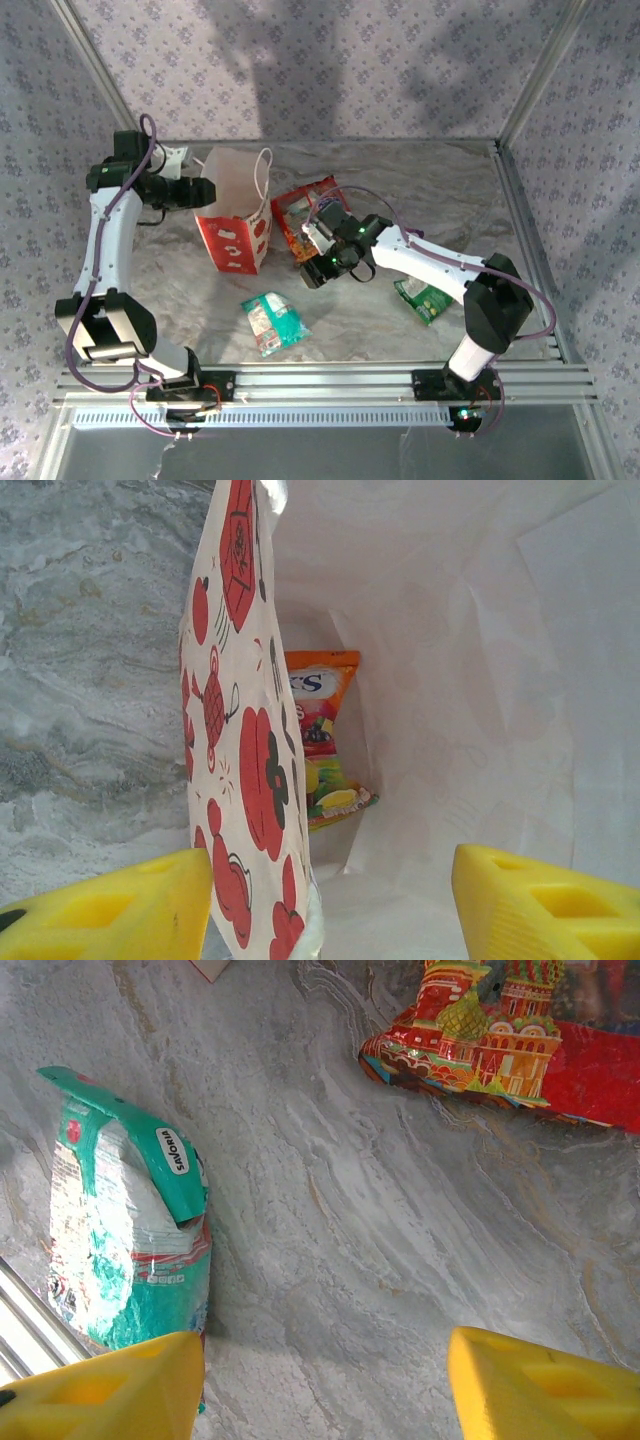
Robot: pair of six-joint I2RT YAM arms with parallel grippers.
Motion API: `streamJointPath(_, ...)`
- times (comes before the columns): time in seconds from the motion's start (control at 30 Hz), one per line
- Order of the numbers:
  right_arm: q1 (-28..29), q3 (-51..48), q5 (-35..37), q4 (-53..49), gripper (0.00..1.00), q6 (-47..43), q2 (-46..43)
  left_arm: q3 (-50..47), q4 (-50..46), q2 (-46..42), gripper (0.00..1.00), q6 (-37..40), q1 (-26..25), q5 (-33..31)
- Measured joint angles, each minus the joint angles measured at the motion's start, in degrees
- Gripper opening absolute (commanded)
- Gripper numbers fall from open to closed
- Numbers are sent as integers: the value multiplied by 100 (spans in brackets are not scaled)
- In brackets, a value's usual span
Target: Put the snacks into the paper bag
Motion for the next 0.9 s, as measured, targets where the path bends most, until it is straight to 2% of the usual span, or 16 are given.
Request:
streamJointPath(0.17,0,2,0,-2,67,-2,2,26,0,-35,75,396,-2,-90)
streamJointPath(0.3,0,2,0,0,67,-2,7,72,2,-39,78,645,-2,-330)
streamJointPath(0.47,0,2,0,0,67,-2,13,177,-2,-39,78,804,-2,-518)
streamJointPath(0.7,0,2,0,0,67,-2,13,433,7,-39,79,951,-2,-315)
streamJointPath(0.9,0,0,0,9,67,-2,13,437,28,-33,70,940,0,-256)
